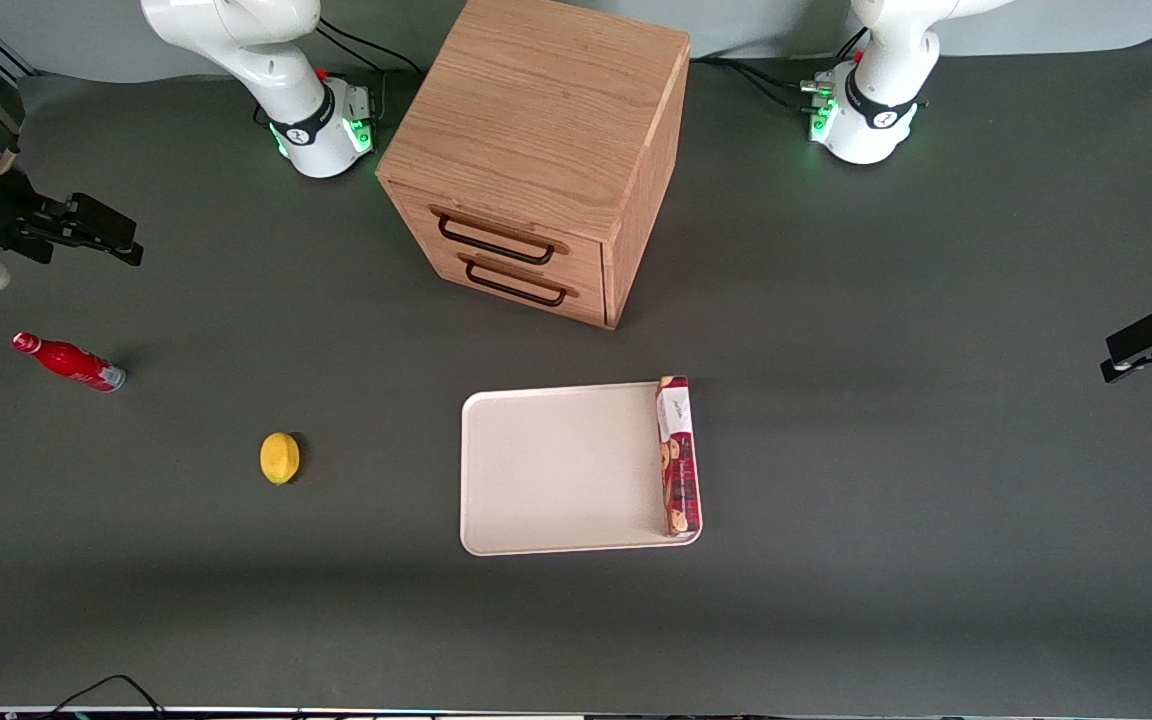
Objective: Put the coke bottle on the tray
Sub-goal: 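Move the open right gripper toward the red Coca-Cola bottle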
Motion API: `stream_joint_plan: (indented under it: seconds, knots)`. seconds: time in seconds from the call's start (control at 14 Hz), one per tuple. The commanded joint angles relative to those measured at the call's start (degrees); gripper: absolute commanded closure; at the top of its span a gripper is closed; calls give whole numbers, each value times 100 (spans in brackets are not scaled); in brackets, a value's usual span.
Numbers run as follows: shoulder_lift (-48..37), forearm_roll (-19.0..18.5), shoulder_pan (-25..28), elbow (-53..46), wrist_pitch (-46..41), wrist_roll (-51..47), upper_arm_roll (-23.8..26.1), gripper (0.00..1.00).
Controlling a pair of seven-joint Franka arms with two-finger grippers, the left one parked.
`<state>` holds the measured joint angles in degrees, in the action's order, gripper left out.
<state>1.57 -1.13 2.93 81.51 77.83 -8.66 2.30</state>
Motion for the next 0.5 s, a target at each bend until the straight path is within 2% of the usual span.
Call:
stream_joint_plan:
  seconds: [0.0,0.21,0.36,0.43]
  knots:
    - [-86,140,50,5,-58,-135,-37,0]
    - [-34,131,15,-4,-58,-48,-54,0]
    - [-51,87,6,49,-197,188,-334,0]
    - [-16,43,6,84,-207,616,-562,0]
